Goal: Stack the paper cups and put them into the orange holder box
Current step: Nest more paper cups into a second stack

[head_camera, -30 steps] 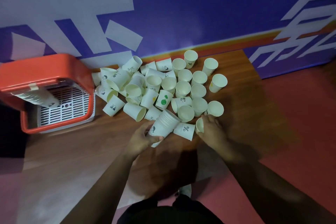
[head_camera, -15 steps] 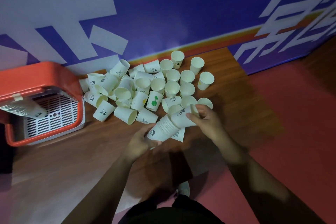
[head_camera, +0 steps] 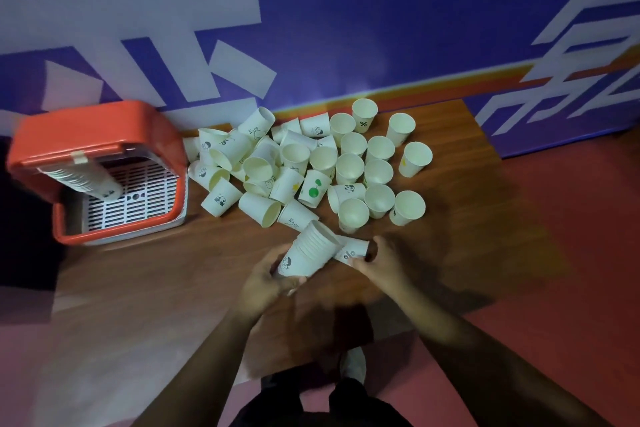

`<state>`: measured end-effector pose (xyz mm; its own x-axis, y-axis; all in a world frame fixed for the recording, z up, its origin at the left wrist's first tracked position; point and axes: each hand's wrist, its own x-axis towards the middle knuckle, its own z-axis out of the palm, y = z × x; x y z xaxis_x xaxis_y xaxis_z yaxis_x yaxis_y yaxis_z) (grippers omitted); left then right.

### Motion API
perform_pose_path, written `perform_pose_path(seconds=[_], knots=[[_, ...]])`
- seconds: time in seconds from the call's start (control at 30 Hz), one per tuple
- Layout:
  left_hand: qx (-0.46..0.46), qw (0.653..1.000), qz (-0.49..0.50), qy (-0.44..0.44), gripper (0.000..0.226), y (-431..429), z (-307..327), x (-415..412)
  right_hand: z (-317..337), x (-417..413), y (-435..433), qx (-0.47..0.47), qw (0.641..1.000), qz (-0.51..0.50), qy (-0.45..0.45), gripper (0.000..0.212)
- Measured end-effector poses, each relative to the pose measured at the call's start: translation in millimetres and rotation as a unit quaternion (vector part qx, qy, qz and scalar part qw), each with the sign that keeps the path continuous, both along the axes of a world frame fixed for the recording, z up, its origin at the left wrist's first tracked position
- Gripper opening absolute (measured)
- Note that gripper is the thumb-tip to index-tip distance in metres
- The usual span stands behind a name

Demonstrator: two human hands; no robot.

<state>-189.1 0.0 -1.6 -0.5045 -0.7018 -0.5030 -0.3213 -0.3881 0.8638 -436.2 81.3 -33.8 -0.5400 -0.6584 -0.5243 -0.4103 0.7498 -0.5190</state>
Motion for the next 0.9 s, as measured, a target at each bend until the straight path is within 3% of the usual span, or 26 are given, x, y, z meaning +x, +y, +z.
perform_pose_path(seconds=[0.13, 0.3, 0.43, 0.57, 0.9], knots=[[0.014, 1.000, 0.019, -0.001, 0.061, 5, -6, 16, -23, 0, -4, 0.020, 0.995, 0.075, 0.060, 0.094], [0.008, 0.999, 0.034, -0.016, 0.060, 6, -15, 29, -34, 8, -10, -0.018, 0.983, 0.139, 0.122, 0.069], [-0.017, 0.998, 0.035, -0.056, 0.062, 2, -23, 37, -20, 12, -7, -0.045, 0.996, 0.077, 0.015, 0.054], [-0.062, 0.992, -0.009, -0.111, 0.068, -6, -23, 43, 14, 9, -5, -0.149, 0.982, 0.005, -0.115, 0.040], [-0.106, 0.991, -0.075, -0.033, 0.067, -13, -5, 21, 64, 22, -35, -0.119, 0.975, 0.129, -0.139, 0.074]])
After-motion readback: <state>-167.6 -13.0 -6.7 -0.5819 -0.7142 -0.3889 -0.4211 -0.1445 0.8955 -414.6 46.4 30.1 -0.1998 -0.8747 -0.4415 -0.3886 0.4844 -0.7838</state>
